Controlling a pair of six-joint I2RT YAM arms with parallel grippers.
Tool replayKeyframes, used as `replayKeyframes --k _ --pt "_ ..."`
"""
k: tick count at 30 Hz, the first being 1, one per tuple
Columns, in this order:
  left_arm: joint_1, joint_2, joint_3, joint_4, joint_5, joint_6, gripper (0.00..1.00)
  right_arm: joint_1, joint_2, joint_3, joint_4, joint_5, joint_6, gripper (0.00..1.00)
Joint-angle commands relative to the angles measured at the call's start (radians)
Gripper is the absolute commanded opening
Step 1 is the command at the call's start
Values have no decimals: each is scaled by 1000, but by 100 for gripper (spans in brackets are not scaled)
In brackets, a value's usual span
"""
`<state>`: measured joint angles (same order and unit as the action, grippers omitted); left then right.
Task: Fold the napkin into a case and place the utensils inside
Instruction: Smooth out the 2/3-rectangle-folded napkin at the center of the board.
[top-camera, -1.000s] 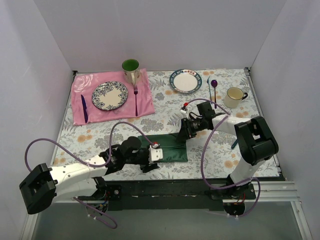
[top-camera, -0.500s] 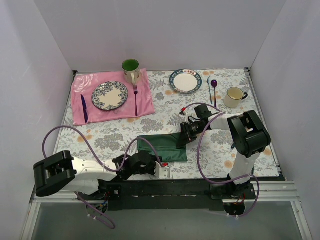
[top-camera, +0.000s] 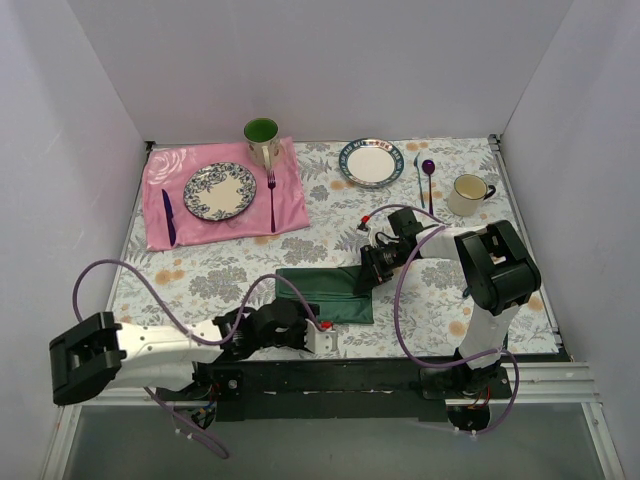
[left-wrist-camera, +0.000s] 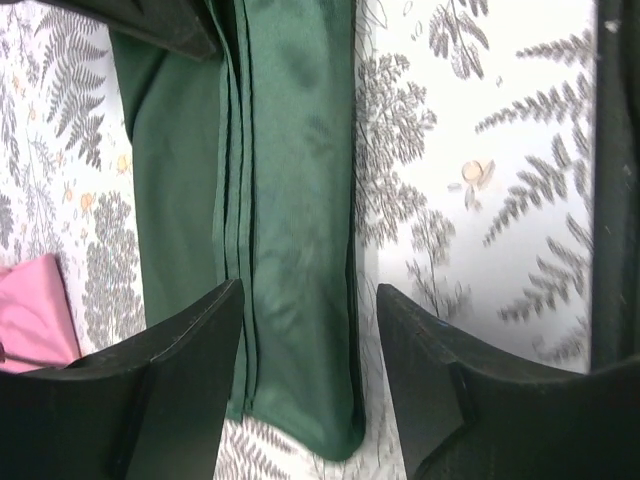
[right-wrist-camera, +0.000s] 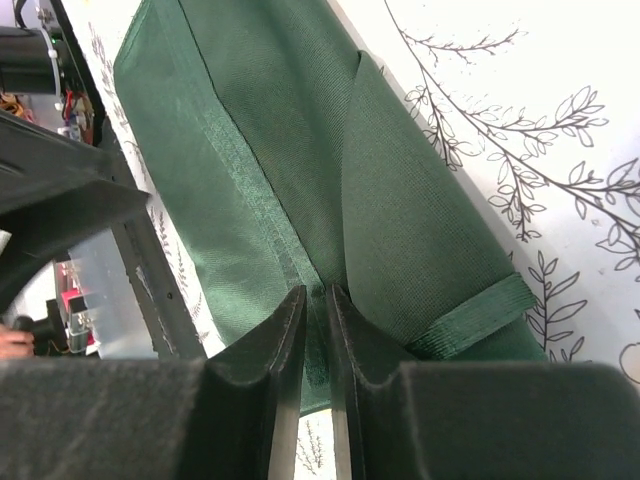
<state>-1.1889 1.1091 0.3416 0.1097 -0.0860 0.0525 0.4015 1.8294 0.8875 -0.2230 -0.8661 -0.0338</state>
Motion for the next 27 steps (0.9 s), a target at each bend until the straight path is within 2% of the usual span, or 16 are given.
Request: replayKeyframes --k 1,5,13,14,17,18,21,27 --pt "-3 -178 -22 -295 5 -32 56 -1 47 5 -36 159 -84 23" --pt "-5 -212 -81 -340 -38 -20 56 -1 56 14 -36 157 -78 23" --pt "-6 -83 -150 -177 -132 49 51 0 77 37 -52 161 -78 22" --pt "-6 -74 -150 -167 -135 50 48 -1 79 42 -55 162 -81 22" --pt "-6 -80 -133 -162 -129 53 31 0 83 51 -62 164 -90 22" --pt "-5 -87 -130 -166 -124 55 21 -1 84 54 -65 164 -92 22" --pt "-5 -118 -104 -194 -98 53 12 -1 84 56 -72 167 -103 22" --pt "-5 -129 -26 -258 -54 20 1 -1 84 59 -78 171 -109 22"
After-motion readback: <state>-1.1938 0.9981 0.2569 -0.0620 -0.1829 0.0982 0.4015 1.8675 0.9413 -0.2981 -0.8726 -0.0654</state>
